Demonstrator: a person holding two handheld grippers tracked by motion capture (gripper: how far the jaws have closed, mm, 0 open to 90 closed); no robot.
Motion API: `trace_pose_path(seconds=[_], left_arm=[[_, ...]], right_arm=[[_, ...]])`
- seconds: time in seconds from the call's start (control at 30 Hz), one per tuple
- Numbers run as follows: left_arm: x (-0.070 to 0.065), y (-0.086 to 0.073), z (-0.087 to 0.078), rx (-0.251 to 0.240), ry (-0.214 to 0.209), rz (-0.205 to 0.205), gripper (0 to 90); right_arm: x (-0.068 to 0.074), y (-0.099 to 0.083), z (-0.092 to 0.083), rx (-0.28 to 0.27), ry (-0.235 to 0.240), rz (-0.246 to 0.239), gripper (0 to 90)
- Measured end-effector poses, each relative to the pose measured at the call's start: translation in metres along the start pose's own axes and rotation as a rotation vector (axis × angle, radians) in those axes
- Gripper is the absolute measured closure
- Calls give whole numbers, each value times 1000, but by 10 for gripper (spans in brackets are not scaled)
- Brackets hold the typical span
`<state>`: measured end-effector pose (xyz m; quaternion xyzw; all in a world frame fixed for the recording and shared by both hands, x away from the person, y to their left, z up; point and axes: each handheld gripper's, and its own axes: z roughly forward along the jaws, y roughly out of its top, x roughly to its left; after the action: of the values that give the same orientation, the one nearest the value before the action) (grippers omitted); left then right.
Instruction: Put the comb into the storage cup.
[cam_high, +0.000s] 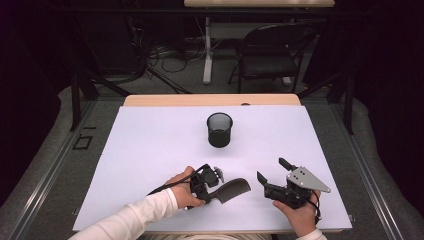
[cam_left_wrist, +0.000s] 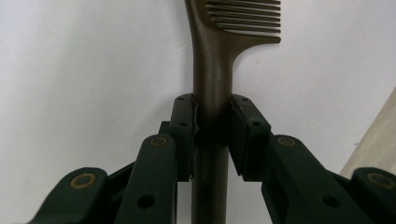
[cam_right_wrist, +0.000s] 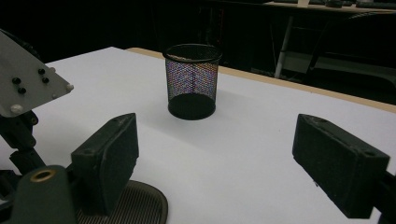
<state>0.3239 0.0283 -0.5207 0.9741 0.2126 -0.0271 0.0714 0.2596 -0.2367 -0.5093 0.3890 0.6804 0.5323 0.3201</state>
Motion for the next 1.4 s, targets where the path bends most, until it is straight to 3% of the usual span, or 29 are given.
trace_pose_path(seconds=[0.23,0.7,1.2,1.33,1.4], left_arm=[[3,-1,-7,-21,-14,-10,726],[9,-3,-20,-132,-8,-49,725],[16,-3,-36,-288,4,-94,726],[19,-4,-42,-356,17,-117,726],[20,-5,-43,-363,20,-120,727]], right_arm=[[0,0,0,2,0,-1,145],[0,0,0,2,0,1,145],[0,-2,1,6,-2,-6,145],[1,-2,2,3,-1,-4,145],[1,-2,2,3,0,-4,145]])
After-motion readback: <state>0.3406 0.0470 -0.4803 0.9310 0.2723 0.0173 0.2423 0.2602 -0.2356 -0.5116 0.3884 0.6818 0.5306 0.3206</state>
